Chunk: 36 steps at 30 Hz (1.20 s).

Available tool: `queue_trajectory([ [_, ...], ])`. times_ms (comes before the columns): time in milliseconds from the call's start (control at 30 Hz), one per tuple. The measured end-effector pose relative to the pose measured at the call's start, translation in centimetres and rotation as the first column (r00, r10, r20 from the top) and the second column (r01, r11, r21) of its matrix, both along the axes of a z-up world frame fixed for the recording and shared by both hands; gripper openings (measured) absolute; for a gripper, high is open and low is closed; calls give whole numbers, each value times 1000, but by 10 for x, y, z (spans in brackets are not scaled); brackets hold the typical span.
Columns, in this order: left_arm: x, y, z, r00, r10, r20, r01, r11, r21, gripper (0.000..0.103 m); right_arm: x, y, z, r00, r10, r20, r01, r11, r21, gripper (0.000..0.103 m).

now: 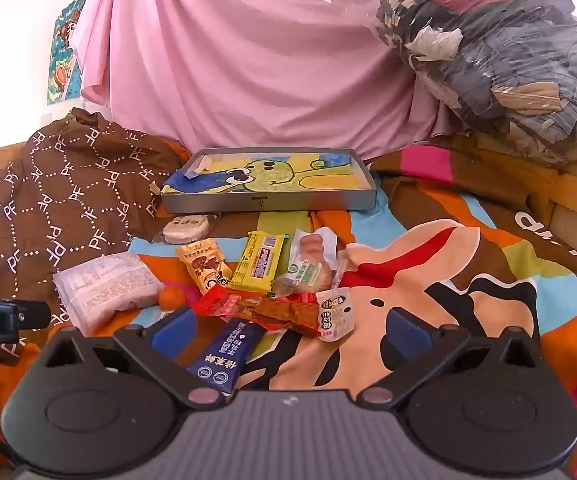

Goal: Organize snacks

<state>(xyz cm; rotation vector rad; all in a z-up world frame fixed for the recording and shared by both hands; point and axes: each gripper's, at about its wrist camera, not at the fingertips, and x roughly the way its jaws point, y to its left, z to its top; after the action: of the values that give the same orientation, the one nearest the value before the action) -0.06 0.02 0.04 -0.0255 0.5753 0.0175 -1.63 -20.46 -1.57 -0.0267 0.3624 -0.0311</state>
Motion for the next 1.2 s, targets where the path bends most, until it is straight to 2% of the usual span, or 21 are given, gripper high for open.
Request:
queue_trajectory([
  [1200,-2,-2,-1,1000,-7,10,7,1000,-3,94,1,0,0,1000,0,-8,0,1000,-2,103],
])
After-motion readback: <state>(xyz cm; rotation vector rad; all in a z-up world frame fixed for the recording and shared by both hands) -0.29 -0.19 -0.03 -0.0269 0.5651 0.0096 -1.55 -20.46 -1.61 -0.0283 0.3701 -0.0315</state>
